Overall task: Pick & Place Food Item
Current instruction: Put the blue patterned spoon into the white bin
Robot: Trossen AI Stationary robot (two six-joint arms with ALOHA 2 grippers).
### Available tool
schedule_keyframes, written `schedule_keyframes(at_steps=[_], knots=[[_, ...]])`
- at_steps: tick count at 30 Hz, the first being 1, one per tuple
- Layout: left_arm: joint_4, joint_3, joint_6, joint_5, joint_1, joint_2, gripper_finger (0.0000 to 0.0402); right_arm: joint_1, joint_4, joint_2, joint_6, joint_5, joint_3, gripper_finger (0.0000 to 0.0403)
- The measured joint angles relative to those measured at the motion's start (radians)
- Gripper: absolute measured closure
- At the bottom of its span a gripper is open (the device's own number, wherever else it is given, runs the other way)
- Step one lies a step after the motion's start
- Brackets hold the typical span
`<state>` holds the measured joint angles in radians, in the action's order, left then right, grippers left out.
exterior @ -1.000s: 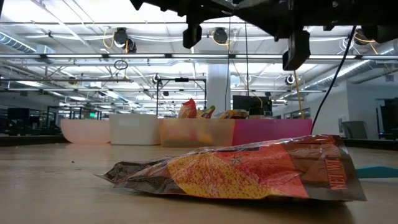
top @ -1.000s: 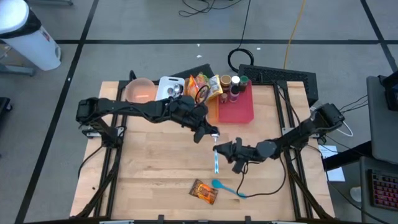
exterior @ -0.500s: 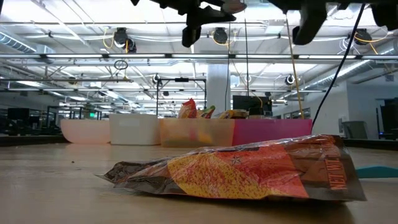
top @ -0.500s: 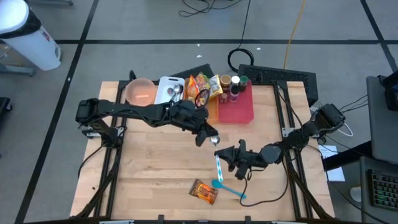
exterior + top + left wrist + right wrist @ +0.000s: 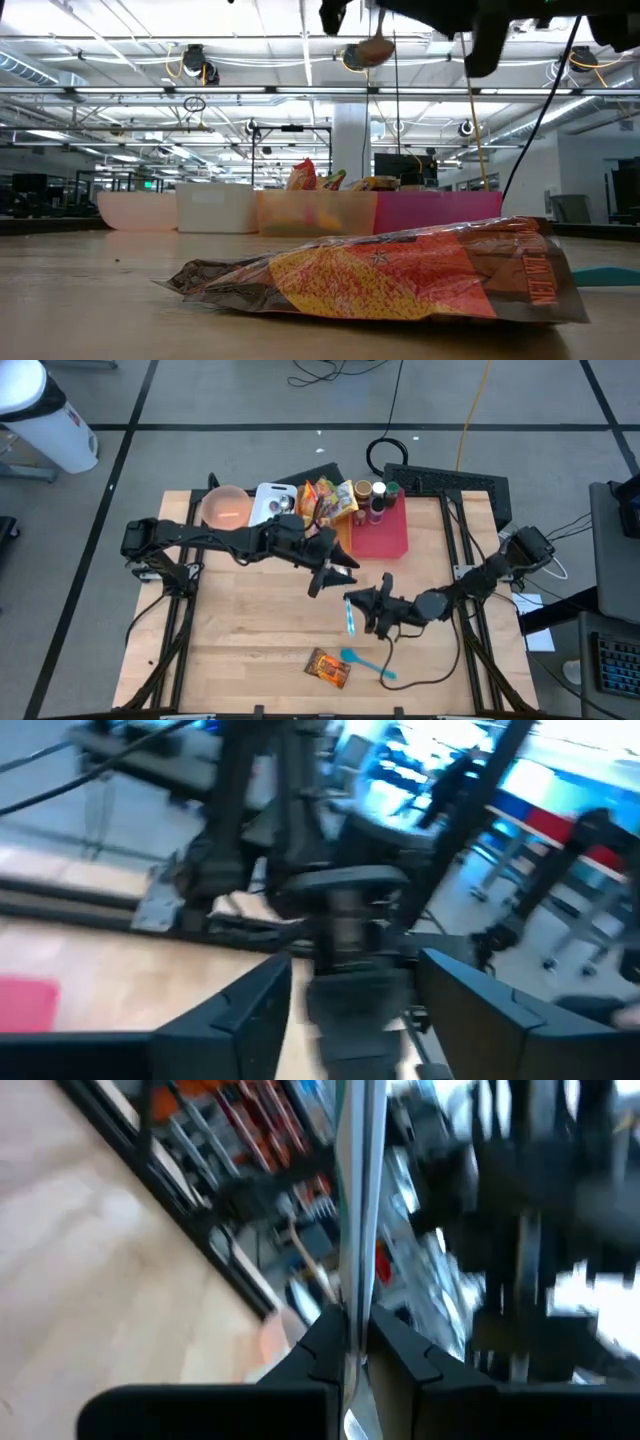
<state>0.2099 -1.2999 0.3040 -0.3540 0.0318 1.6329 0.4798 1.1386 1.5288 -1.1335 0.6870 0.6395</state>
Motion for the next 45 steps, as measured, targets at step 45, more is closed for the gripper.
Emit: schedule_keyframes(at_steps=[45], knots=[[-0.269,0.0,-0.826,0.269,-0.024,-0.095,0.0151,-0.442,-0.119,-0.085,0.364,-0.383,0.001,0.039]])
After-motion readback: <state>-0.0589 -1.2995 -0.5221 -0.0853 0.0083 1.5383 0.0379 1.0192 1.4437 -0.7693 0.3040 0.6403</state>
